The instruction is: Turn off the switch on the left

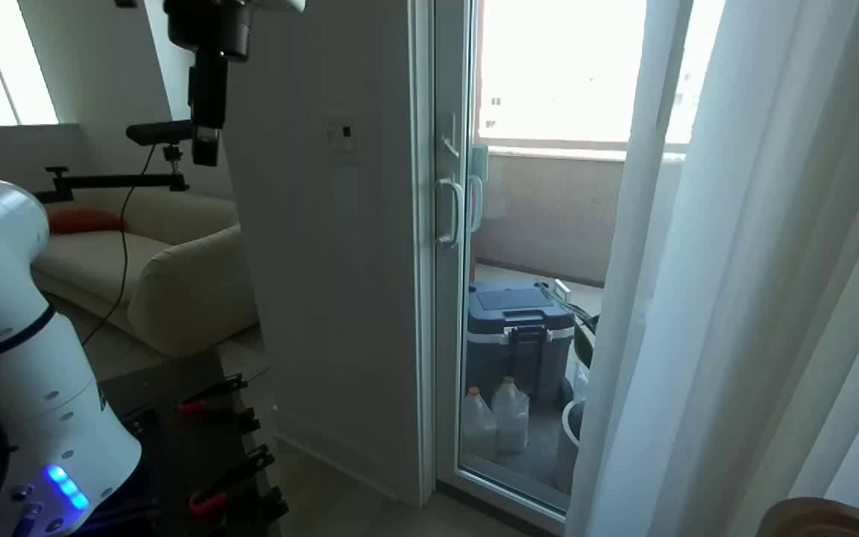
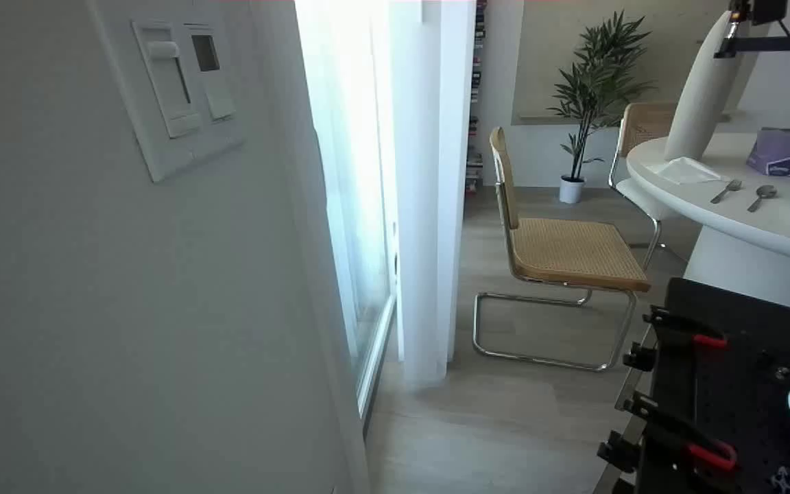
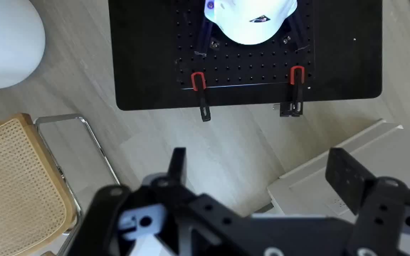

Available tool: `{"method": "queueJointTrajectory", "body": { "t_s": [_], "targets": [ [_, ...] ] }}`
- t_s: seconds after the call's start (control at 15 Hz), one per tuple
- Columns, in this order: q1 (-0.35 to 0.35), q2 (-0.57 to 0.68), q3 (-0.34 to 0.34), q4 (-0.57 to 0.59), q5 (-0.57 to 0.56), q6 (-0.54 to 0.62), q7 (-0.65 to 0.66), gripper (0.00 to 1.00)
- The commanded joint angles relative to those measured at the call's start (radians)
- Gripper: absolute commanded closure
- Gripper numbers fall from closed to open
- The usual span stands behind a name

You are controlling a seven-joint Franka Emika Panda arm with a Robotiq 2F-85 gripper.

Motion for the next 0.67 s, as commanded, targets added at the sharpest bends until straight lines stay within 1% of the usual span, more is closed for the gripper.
{"method": "queueJointTrajectory", "body": {
  "t_s": [0.0,0.27,0.47,0.6],
  "targets": [
    [0.005,0.001,-0.003,0.002,-0.001,-0.002,0.003,0.00],
    [0.005,0.001,-0.003,0.002,-0.001,-0.002,0.003,0.00],
    [0.042,0.011,-0.002,0.004,0.014,-0.022,-0.045,0.00],
    [0.077,0.007,0.002,-0.002,0.025,-0.032,-0.096,0.00]
  ]
}}
